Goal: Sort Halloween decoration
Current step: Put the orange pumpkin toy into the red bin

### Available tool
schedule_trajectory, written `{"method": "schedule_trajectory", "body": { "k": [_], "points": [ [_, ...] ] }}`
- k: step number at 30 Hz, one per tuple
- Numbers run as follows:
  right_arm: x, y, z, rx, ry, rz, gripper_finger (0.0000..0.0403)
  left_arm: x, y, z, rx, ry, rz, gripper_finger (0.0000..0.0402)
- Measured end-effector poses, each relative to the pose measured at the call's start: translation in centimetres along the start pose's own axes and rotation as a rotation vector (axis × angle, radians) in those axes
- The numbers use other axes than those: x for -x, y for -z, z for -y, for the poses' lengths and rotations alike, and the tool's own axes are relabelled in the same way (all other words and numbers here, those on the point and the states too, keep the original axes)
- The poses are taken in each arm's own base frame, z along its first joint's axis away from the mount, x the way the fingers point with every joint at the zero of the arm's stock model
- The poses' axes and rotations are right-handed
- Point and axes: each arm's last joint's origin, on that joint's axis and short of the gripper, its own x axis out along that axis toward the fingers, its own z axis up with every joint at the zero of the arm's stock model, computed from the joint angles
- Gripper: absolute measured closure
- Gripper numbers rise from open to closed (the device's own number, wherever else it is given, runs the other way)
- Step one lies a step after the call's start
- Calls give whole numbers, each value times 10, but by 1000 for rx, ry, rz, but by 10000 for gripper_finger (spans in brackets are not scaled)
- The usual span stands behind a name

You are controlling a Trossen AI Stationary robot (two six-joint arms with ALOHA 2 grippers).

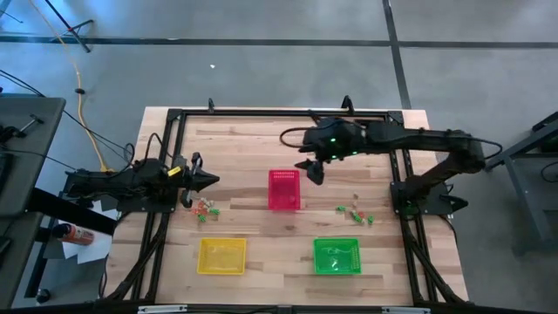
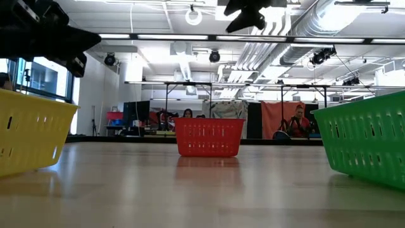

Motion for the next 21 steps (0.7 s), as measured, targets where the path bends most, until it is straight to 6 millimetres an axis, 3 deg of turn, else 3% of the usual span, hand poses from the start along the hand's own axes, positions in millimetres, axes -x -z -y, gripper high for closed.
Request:
{"method": "schedule_trajectory", "body": {
  "k": [5,8,16,21],
  "points": [
    [17,22,-4,-75,-2,33,159,0,-7,2,110,24,71,402],
    [19,50,-5,-147,3,65,159,0,-7,2,152,27,74,402],
    [0,148,1,-443,-25,221,159,0,-7,2,171,20,67,402],
    [-15,188,6,-652,-93,318,159,0,-7,1,200,-7,79,402]
  ]
}}
